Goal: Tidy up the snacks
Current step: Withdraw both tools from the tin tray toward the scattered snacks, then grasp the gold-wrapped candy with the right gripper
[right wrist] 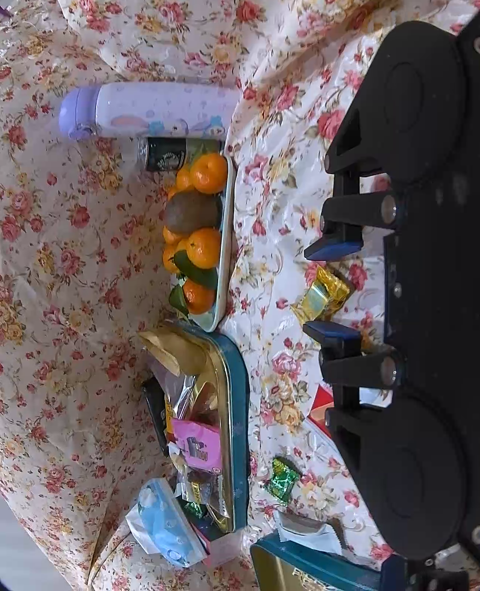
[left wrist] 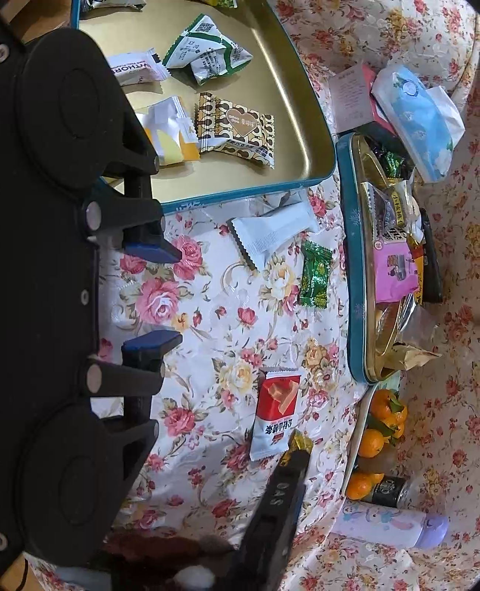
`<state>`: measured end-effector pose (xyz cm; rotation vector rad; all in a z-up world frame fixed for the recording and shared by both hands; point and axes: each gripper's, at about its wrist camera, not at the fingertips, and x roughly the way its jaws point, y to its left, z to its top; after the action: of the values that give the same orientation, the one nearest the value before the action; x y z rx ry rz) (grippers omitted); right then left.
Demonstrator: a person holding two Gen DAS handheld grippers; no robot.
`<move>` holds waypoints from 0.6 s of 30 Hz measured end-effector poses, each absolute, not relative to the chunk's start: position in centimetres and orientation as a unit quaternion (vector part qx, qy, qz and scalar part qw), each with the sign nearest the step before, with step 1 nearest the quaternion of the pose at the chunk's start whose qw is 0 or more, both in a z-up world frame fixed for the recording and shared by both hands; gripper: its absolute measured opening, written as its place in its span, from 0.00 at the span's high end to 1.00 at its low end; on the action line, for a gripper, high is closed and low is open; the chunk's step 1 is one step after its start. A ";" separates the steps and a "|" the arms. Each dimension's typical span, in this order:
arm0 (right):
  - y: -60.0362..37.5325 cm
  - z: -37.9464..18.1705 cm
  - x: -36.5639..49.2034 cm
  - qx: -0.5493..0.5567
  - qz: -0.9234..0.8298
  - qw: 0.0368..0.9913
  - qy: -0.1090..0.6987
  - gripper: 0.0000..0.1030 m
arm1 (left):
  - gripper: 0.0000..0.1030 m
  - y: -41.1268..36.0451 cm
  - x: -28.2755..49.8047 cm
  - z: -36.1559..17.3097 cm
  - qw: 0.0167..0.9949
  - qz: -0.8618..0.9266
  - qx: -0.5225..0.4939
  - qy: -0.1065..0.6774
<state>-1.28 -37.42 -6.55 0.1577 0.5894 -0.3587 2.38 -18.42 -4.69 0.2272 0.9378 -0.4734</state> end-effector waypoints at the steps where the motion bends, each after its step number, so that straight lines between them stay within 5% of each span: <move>1: -37.2 -6.3 -1.1 0.076 -0.174 0.939 0.285 0.64 | 0.51 -18.5 2.2 -4.7 0.861 -0.225 0.110 0.443; 11: -33.3 -2.7 3.7 0.113 0.047 0.942 0.311 0.60 | 0.47 -18.1 0.7 -5.5 0.883 -0.222 0.103 0.401; 18: -32.1 -3.3 6.4 0.044 0.008 0.943 0.329 0.61 | 0.47 -18.0 1.0 -5.4 0.881 -0.224 0.098 0.404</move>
<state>6.40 -32.13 -3.33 0.0905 0.6710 0.0156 0.96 -17.95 -5.43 0.2048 0.8422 -0.4676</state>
